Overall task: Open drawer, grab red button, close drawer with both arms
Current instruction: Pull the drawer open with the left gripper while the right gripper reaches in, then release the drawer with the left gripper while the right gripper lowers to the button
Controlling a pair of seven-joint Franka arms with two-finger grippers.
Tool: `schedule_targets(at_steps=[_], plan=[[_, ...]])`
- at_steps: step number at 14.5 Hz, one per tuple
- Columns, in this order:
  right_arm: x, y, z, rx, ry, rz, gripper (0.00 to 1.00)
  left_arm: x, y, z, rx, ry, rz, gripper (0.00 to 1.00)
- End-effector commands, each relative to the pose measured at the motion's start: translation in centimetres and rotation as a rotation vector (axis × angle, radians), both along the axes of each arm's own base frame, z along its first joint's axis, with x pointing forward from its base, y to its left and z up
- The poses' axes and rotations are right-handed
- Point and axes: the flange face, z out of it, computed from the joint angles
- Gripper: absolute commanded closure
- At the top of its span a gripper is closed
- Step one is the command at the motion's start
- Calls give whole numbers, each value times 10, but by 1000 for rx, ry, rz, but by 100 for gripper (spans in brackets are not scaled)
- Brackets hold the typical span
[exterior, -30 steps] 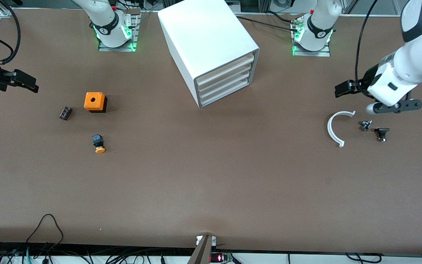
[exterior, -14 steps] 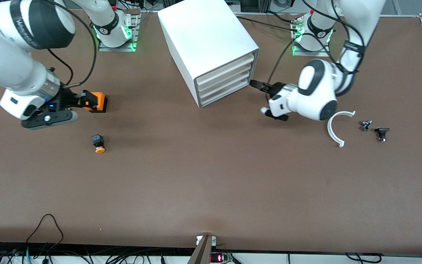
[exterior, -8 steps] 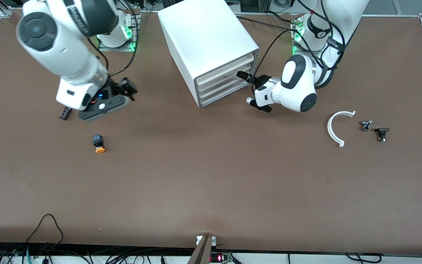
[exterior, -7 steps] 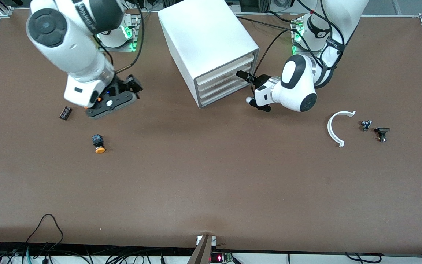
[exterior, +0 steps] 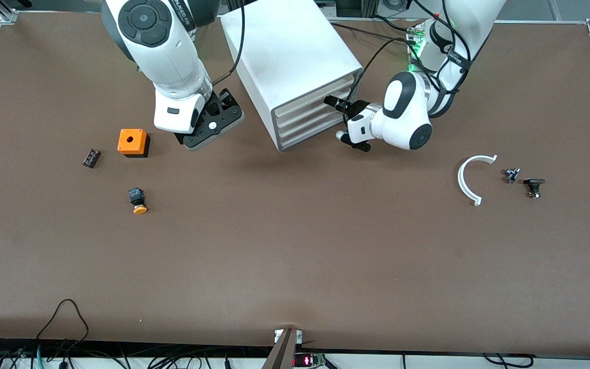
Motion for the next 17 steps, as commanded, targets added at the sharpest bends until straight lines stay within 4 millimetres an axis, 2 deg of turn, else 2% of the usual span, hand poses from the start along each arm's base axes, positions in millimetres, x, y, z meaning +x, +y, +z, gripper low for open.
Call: schedule_targets(at_steps=[1, 4, 7, 8, 10, 11, 13, 14, 16, 17], plan=[[7, 1, 5, -1, -14, 3, 0, -3, 5, -8, 2, -45, 2, 98], [6, 11, 9, 12, -21, 28, 0, 37, 36, 5, 32, -159, 112, 100], [-7, 54, 13, 26, -39, 96, 0, 78, 70, 16, 42, -210, 199, 98], [-7, 65, 12, 35, -42, 110, 0, 89, 84, 19, 49, -225, 228, 95], [0, 86, 9, 69, -81, 204, 0, 107, 97, 30, 42, -263, 253, 92], [3, 98, -1, 102, -67, 256, 0, 112, 106, 30, 36, -280, 253, 88], [10, 121, -12, 199, -35, 347, 0, 115, 112, 31, 30, -296, 248, 72], [13, 137, -17, 222, -61, 436, 0, 115, 112, 33, 28, -299, 250, 2], [5, 165, -33, 254, -69, 636, 0, 116, 116, 35, 27, -305, 255, 0], [0, 174, -41, 258, -65, 717, 0, 118, 118, 44, 25, -318, 263, 0]])
